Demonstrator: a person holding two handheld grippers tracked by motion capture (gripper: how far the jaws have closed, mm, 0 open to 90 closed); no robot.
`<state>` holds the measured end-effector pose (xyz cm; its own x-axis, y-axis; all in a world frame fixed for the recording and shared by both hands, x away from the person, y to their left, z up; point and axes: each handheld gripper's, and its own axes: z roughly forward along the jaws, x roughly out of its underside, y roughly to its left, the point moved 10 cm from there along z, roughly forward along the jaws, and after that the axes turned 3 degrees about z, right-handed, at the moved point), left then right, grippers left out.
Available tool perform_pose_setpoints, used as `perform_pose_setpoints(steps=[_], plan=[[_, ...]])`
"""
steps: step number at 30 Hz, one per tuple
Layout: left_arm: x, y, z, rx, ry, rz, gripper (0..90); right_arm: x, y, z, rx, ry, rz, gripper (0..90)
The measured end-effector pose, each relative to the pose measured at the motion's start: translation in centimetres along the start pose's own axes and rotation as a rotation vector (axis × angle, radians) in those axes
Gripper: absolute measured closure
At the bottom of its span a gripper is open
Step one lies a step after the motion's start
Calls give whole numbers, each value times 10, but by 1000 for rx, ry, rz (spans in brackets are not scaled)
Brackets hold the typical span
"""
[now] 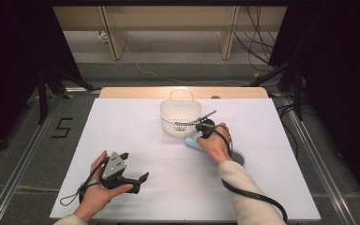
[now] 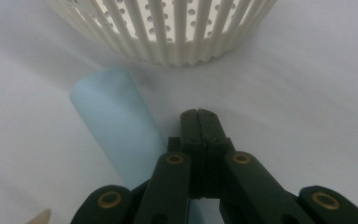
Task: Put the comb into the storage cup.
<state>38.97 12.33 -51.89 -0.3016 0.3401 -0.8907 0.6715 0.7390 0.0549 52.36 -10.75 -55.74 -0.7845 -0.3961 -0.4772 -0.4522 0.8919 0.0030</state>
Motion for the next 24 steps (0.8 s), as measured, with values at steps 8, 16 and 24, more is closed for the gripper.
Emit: perform_pose_setpoints(steps=[8, 16, 24], plan=[[0, 0, 0, 0, 0, 0, 0, 3, 3, -2, -6, 26, -1, 900], [0, 0, 0, -1, 0, 0, 0, 8, 11, -5, -8, 60, -19, 900], [0, 0, 0, -1, 1, 1, 0, 16, 21, -9, -23, 85, -56, 900]])
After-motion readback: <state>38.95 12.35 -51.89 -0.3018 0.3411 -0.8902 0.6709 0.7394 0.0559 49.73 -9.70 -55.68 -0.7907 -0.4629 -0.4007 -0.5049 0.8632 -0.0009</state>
